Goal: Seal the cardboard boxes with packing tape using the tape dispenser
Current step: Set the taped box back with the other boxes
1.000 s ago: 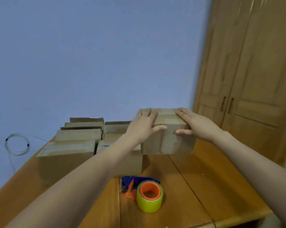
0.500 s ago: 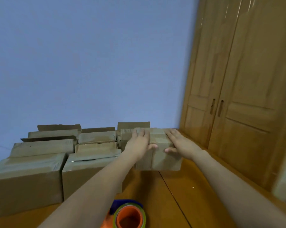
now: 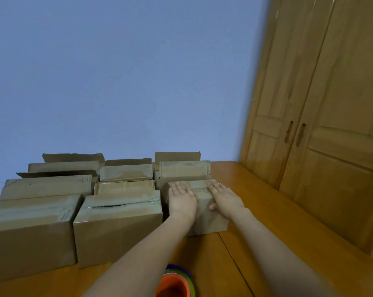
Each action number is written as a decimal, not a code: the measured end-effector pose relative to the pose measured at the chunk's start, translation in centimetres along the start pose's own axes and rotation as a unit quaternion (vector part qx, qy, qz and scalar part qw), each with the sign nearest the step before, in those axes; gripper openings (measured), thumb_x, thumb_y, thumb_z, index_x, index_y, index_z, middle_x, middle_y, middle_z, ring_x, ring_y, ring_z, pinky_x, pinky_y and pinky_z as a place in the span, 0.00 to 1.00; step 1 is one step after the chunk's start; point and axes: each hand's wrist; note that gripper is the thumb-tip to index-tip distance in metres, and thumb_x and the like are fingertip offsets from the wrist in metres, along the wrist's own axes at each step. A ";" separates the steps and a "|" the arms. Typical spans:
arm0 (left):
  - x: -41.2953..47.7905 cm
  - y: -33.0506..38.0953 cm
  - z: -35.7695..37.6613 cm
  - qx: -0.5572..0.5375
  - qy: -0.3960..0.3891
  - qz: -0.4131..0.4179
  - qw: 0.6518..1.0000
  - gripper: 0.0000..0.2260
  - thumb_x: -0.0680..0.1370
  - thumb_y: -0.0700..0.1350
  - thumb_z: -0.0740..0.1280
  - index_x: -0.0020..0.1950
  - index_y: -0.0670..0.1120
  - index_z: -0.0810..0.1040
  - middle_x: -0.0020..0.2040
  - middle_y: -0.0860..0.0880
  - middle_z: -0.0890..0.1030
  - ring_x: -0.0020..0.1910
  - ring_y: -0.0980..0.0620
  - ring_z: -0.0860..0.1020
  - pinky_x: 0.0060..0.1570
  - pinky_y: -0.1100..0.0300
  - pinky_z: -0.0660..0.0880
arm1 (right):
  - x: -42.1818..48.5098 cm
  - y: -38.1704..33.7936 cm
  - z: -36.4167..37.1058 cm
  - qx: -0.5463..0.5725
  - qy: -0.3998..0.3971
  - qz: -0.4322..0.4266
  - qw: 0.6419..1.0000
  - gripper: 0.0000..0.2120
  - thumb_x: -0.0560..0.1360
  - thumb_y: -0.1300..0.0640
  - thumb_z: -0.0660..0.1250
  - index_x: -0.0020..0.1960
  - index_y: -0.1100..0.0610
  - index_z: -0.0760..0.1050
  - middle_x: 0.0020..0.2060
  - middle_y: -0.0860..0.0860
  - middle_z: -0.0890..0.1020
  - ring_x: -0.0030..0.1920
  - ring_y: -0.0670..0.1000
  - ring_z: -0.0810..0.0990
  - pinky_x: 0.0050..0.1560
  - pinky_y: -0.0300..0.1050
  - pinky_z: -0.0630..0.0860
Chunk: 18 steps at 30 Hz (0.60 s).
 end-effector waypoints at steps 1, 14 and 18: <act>0.3 0.1 0.0 0.008 0.000 -0.005 1.000 0.27 0.85 0.47 0.52 0.78 0.37 0.44 0.76 0.30 0.48 0.76 0.32 0.49 0.74 0.42 0.50 | 0.3 -0.2 0.1 -0.005 0.003 0.004 1.000 0.38 0.78 0.52 0.63 0.78 0.53 0.42 0.78 0.52 0.46 0.77 0.53 0.48 0.75 0.48 0.49; 2.2 -1.1 -0.2 -0.012 -0.023 0.016 1.000 0.29 0.84 0.50 0.53 0.78 0.37 0.46 0.76 0.31 0.50 0.76 0.34 0.50 0.74 0.45 0.53 | 1.5 -1.2 0.3 -0.006 -0.006 0.015 1.000 0.38 0.78 0.54 0.64 0.78 0.56 0.43 0.78 0.54 0.45 0.77 0.53 0.46 0.75 0.48 0.50; 3.1 -1.0 -0.5 -0.022 -0.044 0.005 0.999 0.28 0.84 0.50 0.54 0.77 0.36 0.52 0.75 0.32 0.56 0.75 0.33 0.54 0.73 0.44 0.57 | 1.9 -1.3 -0.5 -0.005 -0.036 0.022 0.999 0.38 0.78 0.55 0.64 0.78 0.55 0.44 0.78 0.54 0.45 0.77 0.53 0.47 0.75 0.49 0.55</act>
Point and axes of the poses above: each hand's wrist, its own x-axis towards the middle knuckle, its own z-axis out of the palm, y = z × x
